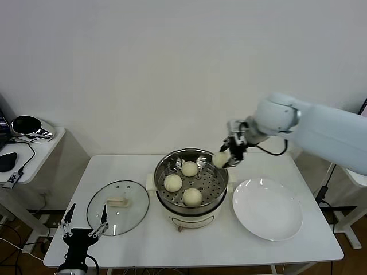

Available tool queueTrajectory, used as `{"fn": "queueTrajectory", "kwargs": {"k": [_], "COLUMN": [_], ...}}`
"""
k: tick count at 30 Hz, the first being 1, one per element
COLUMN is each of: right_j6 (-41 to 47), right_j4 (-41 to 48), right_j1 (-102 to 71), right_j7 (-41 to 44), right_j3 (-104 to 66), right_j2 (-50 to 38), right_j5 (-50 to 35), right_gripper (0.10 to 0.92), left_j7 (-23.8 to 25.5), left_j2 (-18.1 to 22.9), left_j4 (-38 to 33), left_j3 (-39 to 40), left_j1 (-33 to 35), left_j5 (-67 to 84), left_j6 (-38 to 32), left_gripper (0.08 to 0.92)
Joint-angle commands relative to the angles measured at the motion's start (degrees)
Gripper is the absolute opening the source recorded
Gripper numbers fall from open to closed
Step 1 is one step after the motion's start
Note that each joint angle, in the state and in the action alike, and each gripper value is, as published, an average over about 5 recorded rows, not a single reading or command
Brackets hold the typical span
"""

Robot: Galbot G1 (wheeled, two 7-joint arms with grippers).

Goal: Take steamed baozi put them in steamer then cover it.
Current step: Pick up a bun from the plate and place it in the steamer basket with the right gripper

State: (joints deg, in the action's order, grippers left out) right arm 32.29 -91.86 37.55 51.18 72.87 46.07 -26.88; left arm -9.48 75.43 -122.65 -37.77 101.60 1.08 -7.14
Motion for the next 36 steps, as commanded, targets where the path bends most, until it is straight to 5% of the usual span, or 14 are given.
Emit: {"fn": "queueTrajectory", "kwargs": {"k": [1,29,36], "right_j6": [9.23,9.08,8.67], "right_j4": [0.07,9.48,6.04], "right_j1": [-1.58,-12.04,-9.5], "right_j7": [-8.45,-8.08,-7.67], "right_j3": [5.13,0.67,-2.09], "right_j2": [8.73,11.29,8.12], "right_j5": [-7.71,-0.36,-1.85], "right_gripper": [0.544,0.554,0.712], "left_j7": [-0.01,-0.07,-0.05], "left_j2": [0.3,0.62,0.45], "left_j4": [-0.15,0.02,-0.11], "left_j3": [0.02,-0.24,-0.5], "left_j1": [-0.14,-0.14,-0.22], "left_j5": [-0.04,0.15,0.28], "left_j6": [-0.05,-0.32,-0.22], "left_gripper": [0.823,0.823,0.823]}}
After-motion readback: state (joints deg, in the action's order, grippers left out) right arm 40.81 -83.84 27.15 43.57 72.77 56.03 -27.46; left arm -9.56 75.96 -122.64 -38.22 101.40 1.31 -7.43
